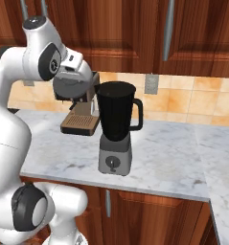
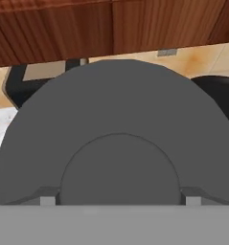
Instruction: Grab the limes from the fridge, place them in the blender, close the lid, and turn on the blender to create a marinade.
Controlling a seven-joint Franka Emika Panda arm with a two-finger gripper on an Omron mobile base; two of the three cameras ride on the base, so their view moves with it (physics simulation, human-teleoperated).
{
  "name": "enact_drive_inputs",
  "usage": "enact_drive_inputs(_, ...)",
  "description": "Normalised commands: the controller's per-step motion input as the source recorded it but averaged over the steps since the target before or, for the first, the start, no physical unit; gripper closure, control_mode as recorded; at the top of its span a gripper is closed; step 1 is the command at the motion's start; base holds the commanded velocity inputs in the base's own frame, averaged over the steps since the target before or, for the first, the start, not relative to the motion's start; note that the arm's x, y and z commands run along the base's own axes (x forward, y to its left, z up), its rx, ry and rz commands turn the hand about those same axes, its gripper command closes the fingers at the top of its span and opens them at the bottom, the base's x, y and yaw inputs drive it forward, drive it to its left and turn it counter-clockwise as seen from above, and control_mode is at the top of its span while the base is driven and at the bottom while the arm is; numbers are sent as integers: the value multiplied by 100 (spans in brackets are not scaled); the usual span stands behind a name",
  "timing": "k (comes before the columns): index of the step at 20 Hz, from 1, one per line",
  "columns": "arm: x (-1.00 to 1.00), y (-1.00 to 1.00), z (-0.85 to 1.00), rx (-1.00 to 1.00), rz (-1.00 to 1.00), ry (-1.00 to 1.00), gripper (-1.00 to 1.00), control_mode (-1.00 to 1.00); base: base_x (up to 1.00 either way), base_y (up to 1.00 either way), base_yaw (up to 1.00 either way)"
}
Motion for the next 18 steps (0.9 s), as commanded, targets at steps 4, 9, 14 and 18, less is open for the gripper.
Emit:
enact_drive_inputs(4, -1, -33, 11, -6, 1, 0, 100, -100, 0, 0, 0)
enact_drive_inputs(9, 0, -66, 32, 0, 0, 0, 100, -100, 0, 0, 0)
enact_drive_inputs(14, 7, -63, 30, 0, 0, 8, 100, -100, 0, 0, 0)
enact_drive_inputs(18, 0, -59, 2, -1, 2, 2, 100, -100, 0, 0, 0)
